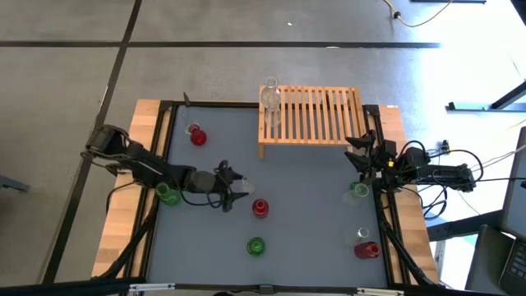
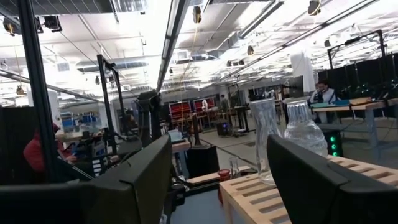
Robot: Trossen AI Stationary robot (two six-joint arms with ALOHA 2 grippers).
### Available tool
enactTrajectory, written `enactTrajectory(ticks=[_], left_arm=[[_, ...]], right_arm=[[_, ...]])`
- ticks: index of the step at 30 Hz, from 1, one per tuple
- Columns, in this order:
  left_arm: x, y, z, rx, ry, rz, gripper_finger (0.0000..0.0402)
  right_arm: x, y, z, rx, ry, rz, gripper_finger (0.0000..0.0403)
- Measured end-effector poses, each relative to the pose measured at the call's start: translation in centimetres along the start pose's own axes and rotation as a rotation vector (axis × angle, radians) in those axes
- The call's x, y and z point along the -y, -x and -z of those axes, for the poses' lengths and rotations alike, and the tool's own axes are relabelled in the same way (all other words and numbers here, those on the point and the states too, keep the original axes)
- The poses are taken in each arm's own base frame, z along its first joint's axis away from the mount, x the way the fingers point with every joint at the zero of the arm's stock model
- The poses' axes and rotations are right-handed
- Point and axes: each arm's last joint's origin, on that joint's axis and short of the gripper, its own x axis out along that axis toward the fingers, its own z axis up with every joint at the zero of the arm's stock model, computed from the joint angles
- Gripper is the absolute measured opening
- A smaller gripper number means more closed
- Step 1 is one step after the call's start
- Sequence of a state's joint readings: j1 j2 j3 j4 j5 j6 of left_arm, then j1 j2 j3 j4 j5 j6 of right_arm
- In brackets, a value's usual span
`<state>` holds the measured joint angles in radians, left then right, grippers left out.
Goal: Sort vases onto shelf
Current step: Put the middle left transparent vase onto the shelf
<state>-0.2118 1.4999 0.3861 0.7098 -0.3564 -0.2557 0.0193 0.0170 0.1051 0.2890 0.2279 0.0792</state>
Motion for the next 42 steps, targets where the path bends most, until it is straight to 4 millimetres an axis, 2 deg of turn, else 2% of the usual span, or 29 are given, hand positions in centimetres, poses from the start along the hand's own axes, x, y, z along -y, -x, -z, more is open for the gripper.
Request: enactTrajectory(ticks=[9,24,31,35,42], left_arm=[[-0.9,-1.5,0.0,0.0,-0.038,-0.049,0.0275],[-0.9,-1.6,-0.2,0.02,-0.058,-0.048,0.0122],[-0.8,-1.3,-0.5,0.03,-0.054,-0.044,0.0114],[-0.1,-1.1,-2.0,0.095,-0.017,-0.075,0.0123],[1.6,-1.0,-6.5,0.1,-0.092,-0.102,0.0127]], right_arm=[[0.0,0.0,0.0,-0.002,0.005,0.0,0.025],[0.0,0.0,0.4,-0.036,-0.021,0.003,0.025],[0.2,0.0,0.3,-0.028,-0.014,0.046,0.025],[0.2,0.0,0.3,-0.023,-0.01,0.054,0.025],[0.2,0.0,0.2,-0.016,-0.012,0.052,0.025]])
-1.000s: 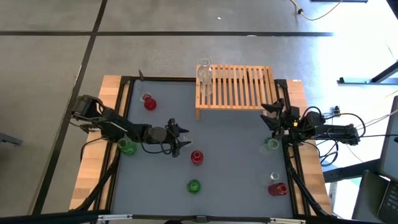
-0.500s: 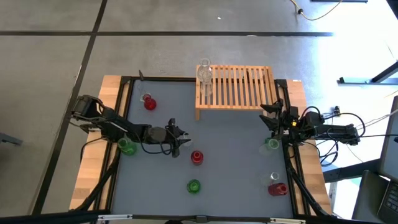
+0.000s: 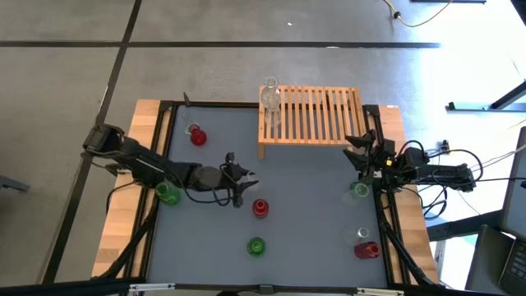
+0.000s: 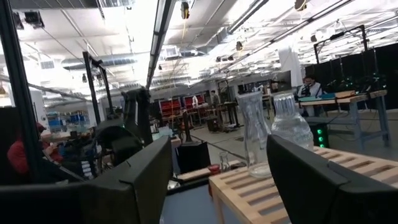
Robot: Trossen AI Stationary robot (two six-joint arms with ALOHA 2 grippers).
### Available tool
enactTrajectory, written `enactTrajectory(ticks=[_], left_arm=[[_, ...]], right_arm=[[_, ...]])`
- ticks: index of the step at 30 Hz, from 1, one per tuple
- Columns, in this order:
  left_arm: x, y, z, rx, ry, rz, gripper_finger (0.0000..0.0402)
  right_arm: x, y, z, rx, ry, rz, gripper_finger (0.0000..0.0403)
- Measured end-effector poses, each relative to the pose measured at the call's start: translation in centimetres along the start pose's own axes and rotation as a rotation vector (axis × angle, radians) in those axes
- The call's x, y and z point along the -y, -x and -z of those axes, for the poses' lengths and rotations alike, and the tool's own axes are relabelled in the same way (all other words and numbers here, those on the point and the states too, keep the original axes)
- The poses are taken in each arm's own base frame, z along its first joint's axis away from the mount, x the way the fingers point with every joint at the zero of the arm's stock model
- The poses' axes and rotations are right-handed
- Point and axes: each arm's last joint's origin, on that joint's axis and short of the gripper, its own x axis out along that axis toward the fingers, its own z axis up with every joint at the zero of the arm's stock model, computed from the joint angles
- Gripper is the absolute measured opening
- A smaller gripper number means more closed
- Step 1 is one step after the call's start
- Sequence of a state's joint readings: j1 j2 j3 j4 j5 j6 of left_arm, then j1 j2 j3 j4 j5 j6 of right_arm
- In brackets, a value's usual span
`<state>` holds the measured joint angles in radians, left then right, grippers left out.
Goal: Sort vases onto shelf
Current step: Put the middle left transparent vase onto the shelf
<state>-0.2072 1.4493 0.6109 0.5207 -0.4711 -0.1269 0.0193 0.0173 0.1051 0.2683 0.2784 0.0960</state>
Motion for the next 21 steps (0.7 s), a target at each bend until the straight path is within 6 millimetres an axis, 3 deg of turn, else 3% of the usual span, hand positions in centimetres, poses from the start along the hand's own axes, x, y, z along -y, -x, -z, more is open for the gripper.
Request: enactTrajectory(ticks=[7,13,16,21], left_arm=[[0.9,-1.1,-7.1,0.057,-0.121,-0.051,0.0129],[-0.2,-1.4,-12.7,0.154,-0.162,-0.106,0.013],[-1.6,-1.7,-14.3,0.186,-0.163,-0.141,0.013],[-4.9,-2.7,-15.0,0.195,-0.127,-0.166,0.0131]], right_arm=[[0.0,0.0,-0.1,0.01,-0.003,0.007,0.025],[0.0,0.0,-0.2,0.02,0.0,0.012,0.025],[0.0,0.0,-0.2,0.022,0.018,0.017,0.025],[0.1,0.0,-0.2,0.023,0.02,0.026,0.025]])
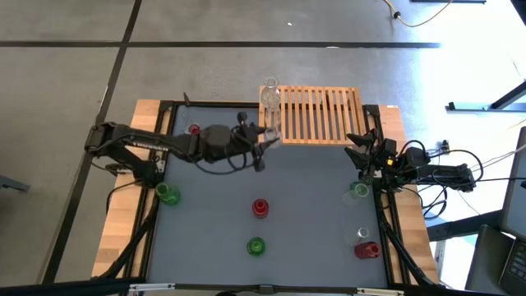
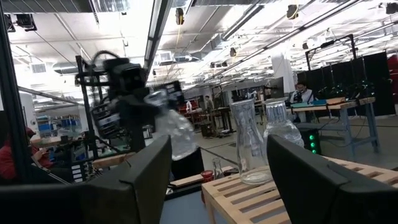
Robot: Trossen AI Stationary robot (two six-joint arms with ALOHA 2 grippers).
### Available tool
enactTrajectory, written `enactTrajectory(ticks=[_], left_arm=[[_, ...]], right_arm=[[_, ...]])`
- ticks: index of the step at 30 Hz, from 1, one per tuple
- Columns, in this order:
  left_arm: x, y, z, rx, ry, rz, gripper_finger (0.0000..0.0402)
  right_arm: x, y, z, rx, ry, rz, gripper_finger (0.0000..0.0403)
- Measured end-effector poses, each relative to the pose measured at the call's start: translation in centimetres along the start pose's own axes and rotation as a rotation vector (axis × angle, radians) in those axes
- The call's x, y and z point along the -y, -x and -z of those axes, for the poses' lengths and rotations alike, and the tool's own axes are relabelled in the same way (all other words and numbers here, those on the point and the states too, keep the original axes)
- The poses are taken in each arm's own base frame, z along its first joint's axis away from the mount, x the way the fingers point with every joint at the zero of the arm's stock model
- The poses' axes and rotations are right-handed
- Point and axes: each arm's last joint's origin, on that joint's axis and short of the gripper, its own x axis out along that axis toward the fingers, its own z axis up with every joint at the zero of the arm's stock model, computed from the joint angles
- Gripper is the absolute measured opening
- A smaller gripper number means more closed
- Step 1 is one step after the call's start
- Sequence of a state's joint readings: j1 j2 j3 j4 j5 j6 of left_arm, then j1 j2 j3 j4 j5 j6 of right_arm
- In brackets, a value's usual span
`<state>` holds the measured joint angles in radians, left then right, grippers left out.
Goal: Sort vases onto shelf
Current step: Put the middle left transparent vase onto the shelf
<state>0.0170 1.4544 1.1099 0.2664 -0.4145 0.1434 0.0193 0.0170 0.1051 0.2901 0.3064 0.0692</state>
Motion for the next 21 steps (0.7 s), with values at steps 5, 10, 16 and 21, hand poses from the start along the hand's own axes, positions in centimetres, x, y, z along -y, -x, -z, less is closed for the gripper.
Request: enactTrajectory(ticks=[5,10,16,21], left_arm=[[-2.9,-1.5,1.0,-0.031,0.066,0.018,0.0131],[-4.6,-2.9,2.5,-0.078,0.081,-0.002,0.0131],[-5.4,-4.1,4.0,-0.124,0.079,-0.032,0.0131],[-5.9,-4.7,4.9,-0.16,0.086,-0.048,0.0131]], right_arm=[[0.0,0.0,0.0,0.0,0.001,0.001,0.025],[0.0,0.0,0.0,0.001,0.029,0.013,0.025],[0.2,0.0,0.0,0.001,0.051,0.06,0.025],[0.2,0.0,0.0,0.002,0.051,0.062,0.025]])
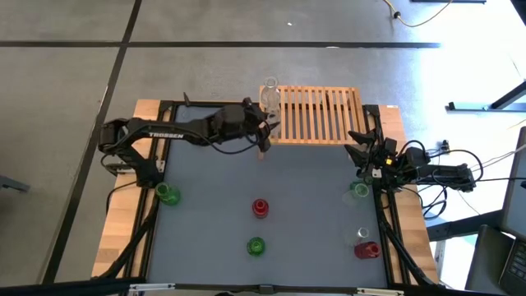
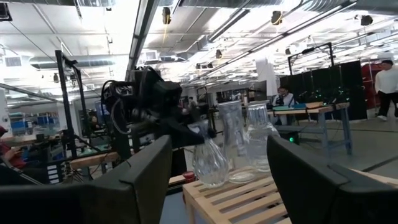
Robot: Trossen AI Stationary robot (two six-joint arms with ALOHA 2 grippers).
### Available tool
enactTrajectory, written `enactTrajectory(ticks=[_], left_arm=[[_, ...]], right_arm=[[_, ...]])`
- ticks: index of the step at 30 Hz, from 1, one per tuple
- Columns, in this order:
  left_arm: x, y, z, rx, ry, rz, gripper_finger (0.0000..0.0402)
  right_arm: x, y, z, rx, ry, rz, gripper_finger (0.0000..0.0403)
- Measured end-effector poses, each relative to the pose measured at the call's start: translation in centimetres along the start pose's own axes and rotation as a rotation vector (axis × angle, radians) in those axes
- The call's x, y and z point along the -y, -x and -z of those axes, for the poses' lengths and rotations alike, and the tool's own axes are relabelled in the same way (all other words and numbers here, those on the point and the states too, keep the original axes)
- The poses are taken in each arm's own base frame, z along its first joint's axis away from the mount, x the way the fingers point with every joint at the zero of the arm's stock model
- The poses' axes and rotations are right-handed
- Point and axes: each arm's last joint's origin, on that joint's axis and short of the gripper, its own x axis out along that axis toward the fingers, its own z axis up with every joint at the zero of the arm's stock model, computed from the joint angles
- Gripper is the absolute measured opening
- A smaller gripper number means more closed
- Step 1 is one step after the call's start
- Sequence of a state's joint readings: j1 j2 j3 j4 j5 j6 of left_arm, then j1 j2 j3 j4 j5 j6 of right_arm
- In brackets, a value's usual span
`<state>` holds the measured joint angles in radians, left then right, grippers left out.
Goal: Sort vases onto shelf
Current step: Put the middle left transparent vase onto the shelf
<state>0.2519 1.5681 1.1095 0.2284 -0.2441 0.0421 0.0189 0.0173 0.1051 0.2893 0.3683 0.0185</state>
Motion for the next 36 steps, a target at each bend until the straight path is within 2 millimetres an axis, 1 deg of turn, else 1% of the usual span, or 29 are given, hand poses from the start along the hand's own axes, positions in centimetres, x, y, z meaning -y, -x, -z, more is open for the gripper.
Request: enactTrajectory(ticks=[3,10,17,25,36], left_arm=[[-0.15,-0.01,-0.02,0.0,0.01,-0.001,0.0131],[0.4,0.12,0.01,-0.004,0.002,0.015,0.0131],[0.18,0.07,0.07,-0.009,0.003,0.009,0.0132],[0.39,-0.65,0.61,-0.013,0.005,0.008,0.0132],[0.39,-0.68,0.75,-0.021,-0.001,0.002,0.0179]], right_arm=[[0.01,0.0,0.0,0.0,0.0,0.003,0.025],[0.01,0.0,0.0,0.0,-0.001,0.003,0.025],[0.01,0.0,0.0,0.0,-0.001,0.003,0.025],[0.01,0.0,-0.01,0.001,-0.001,0.002,0.025],[0.02,0.0,-0.01,0.001,0.0,0.007,0.025]])
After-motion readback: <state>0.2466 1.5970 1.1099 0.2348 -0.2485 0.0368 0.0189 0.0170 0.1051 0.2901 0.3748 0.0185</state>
